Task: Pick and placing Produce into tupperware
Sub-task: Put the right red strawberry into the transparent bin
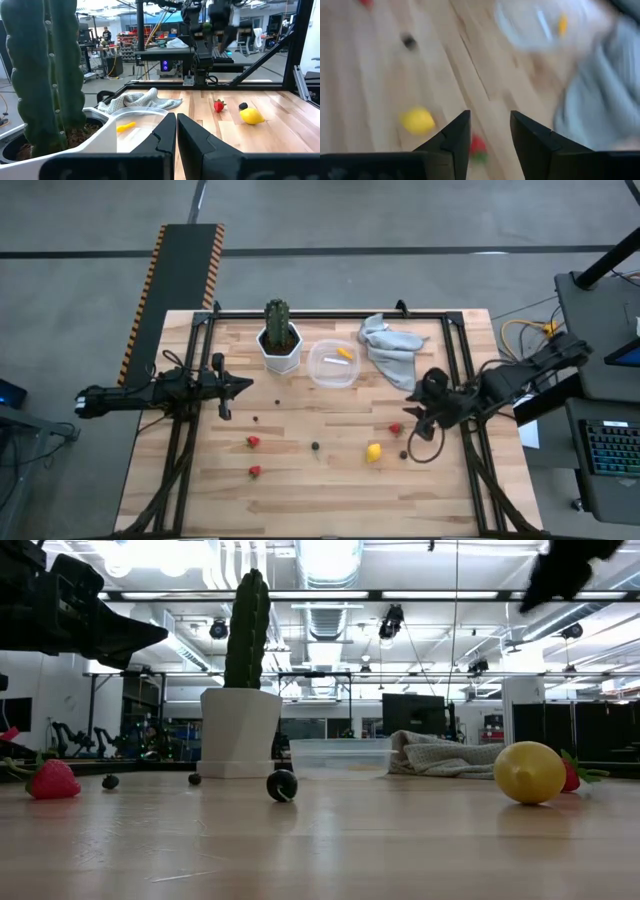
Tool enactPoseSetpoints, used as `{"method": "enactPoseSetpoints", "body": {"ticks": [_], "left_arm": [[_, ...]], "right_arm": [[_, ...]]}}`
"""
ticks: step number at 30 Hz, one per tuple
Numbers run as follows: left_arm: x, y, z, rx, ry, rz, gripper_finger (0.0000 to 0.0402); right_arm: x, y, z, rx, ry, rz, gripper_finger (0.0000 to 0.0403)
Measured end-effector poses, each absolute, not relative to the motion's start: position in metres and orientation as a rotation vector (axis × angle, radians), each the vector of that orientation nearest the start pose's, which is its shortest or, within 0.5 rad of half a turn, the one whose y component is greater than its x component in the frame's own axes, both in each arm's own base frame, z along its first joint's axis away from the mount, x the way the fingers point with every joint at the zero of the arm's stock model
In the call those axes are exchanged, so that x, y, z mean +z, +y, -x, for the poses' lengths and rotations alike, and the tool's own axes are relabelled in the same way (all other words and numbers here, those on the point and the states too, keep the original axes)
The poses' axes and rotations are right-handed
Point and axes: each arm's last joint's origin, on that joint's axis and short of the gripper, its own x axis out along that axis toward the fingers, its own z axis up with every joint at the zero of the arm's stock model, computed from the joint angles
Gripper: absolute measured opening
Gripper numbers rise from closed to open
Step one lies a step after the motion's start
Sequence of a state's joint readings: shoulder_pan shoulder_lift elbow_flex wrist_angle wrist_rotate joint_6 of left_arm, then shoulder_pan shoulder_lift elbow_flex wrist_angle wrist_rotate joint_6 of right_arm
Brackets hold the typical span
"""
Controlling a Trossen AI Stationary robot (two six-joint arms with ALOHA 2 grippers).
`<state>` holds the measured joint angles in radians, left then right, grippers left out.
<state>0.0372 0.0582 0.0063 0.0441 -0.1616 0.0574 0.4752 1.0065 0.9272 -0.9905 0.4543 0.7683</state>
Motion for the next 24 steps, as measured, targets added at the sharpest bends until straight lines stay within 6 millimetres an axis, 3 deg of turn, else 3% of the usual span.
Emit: {"method": "enactPoseSetpoints", "body": {"ticks": [11, 24], "left_arm": [[0.165, 0.008, -0.100, 0.198, 0.014, -0.058, 0.0000], [0.165, 0.008, -0.100, 0.198, 0.013, -0.059, 0.0000]], "right_arm": [[0.248, 0.091, -0.177, -0.415, 1.165, -0.335, 0.0129], [0.197, 0.109, -0.203, -0.512, 1.387, -0.223, 0.0143]]}}
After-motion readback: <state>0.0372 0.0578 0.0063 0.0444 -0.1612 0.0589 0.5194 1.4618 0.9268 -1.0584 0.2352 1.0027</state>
